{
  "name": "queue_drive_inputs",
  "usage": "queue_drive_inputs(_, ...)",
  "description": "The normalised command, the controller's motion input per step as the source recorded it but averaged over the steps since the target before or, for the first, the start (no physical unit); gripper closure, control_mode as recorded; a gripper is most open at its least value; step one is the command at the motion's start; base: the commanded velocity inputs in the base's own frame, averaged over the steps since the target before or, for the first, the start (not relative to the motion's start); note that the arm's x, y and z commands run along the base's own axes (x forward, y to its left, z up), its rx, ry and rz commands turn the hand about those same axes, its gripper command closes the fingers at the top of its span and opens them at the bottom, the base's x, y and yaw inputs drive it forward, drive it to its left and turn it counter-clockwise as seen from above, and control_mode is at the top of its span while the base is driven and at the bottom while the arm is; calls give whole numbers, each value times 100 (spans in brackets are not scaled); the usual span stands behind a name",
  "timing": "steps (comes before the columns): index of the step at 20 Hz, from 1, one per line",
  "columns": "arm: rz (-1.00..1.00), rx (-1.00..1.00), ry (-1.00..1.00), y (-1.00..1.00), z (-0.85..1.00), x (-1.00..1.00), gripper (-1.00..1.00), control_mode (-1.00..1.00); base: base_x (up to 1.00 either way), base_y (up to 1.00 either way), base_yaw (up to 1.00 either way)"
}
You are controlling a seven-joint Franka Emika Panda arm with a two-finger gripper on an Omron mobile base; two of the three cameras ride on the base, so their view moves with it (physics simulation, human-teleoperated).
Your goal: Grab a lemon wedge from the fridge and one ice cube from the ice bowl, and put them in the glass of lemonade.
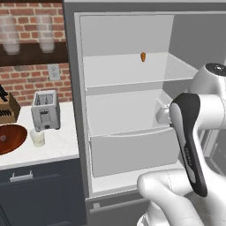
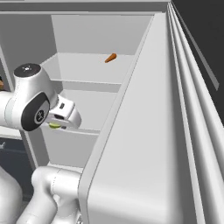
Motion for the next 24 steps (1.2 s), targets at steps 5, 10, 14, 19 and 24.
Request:
queue_drive_inputs(5, 0, 0, 4, 0, -3, -30, 100, -100, 0, 0, 0)
queue_drive_inputs(10, 0, 0, 0, 1, 0, -28, 100, 100, -26, 9, 0)
queue_drive_inputs(14, 0, 0, 0, 0, 0, 0, 100, 100, -67, 59, 0)
queue_drive_inputs(19, 0, 0, 0, 0, 0, 0, 100, 100, -28, 95, -1)
queue_drive_inputs(24, 0, 0, 0, 0, 0, 0, 100, 100, 6, 100, -4)
